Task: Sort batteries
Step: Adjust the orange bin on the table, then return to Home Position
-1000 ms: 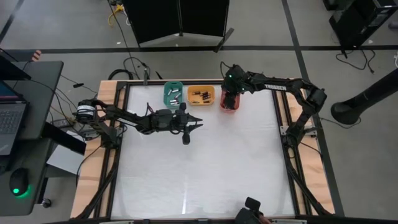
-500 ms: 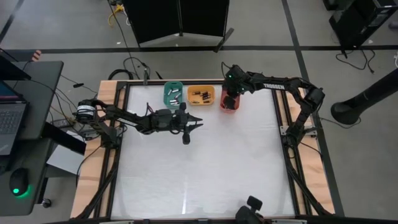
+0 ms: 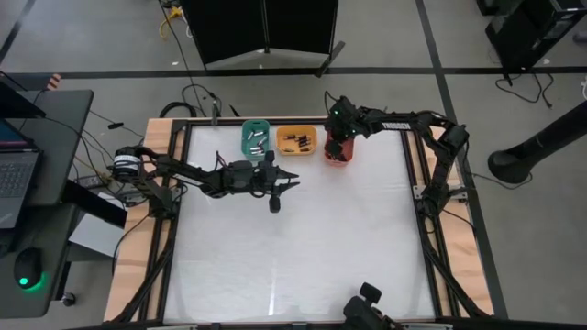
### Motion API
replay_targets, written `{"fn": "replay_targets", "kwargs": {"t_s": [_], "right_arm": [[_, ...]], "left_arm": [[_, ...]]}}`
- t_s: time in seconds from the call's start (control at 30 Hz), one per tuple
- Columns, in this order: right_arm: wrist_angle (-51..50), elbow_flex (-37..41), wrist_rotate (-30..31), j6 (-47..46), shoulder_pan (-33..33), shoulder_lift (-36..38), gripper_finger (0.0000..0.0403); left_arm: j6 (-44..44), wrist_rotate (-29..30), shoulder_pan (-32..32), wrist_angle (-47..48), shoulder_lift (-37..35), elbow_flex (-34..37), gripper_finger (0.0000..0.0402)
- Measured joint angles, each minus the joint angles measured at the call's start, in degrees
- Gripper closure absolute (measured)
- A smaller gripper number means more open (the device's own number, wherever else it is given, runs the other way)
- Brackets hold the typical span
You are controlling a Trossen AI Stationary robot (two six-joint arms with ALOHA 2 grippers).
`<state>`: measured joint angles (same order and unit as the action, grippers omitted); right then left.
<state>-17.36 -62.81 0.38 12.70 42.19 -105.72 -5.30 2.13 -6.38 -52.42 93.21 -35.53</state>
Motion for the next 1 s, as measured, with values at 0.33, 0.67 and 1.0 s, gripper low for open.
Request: {"fn": "replay_targets", "kwargs": {"t_s": [0.33, 0.67, 1.0], "right_arm": [[4.86, 0.00, -1.78, -0.56, 0.22, -0.14, 0.0395], [9.45, 0.00, -1.97, -0.56, 0.30, -0.14, 0.0394], [7.01, 0.00, -1.99, 1.90, -0.03, 3.52, 0.0394]], "left_arm": [[-0.02, 0.00, -0.01, 0.11, 0.00, 0.00, 0.0296], [-0.02, 0.00, -0.01, 0.09, 0.00, 0.00, 0.0296], [-0.89, -0.38, -0.01, 1.25, -1.65, 0.02, 0.0296]]}}
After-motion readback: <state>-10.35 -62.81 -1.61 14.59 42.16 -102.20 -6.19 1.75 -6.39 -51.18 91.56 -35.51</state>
